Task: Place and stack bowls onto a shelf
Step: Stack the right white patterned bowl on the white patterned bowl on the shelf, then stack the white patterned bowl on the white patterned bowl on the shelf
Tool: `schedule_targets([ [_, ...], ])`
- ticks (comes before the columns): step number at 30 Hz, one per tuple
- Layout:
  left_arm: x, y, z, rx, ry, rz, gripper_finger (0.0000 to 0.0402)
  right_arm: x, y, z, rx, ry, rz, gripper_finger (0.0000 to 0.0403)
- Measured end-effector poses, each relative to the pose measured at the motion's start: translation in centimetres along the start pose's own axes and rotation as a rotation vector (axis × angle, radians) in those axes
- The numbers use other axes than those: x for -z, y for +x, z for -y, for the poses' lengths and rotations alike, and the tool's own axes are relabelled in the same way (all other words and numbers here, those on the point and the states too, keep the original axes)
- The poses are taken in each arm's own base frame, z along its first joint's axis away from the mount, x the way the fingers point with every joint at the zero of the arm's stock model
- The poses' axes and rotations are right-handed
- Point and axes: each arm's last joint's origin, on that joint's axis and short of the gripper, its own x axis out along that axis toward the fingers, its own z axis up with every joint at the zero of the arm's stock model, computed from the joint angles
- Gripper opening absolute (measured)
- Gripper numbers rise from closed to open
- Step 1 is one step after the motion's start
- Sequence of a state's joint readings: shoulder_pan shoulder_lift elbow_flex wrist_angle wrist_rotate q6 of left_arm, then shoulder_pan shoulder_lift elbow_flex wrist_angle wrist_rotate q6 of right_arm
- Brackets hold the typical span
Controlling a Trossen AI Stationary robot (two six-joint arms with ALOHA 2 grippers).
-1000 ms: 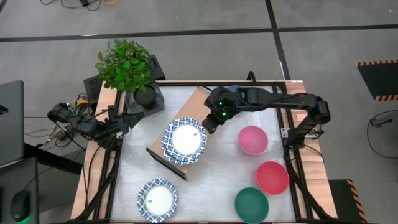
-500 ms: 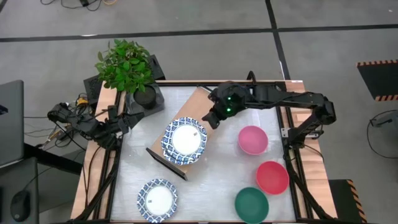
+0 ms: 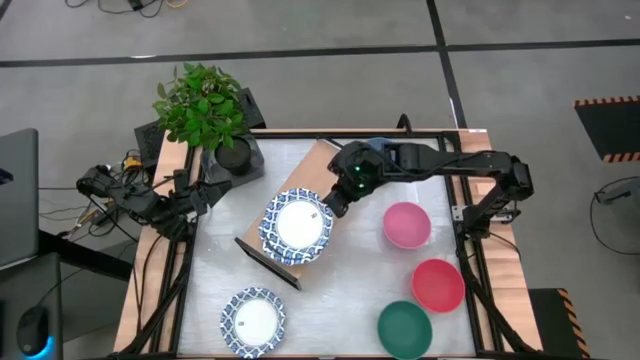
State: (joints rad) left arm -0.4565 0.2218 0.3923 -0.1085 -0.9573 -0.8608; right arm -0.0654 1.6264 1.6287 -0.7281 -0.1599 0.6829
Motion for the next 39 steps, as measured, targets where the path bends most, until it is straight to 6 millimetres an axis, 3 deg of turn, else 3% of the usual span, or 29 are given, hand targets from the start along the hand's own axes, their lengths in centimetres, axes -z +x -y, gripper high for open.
schedule_targets([
  [12,0.0,0.0,0.0,0.0,0.0,0.0,0.019,0.3,1.3,0.6,0.044,0.009,-0.049,0.0023],
  [25,0.2,0.0,0.0,0.021,-0.022,-0.037,0.019,-0.3,0.4,-0.9,-0.073,-0.033,0.037,0.0029],
  [33,2.0,-0.3,1.2,0.39,-0.071,-0.563,0.019,1.1,0.6,-1.7,-0.076,-0.067,-0.028,0.0048],
  [39,5.6,-0.2,1.1,0.281,-0.125,-0.955,0.019,1.8,0.6,-1.5,-0.03,-0.074,-0.088,0.0048],
])
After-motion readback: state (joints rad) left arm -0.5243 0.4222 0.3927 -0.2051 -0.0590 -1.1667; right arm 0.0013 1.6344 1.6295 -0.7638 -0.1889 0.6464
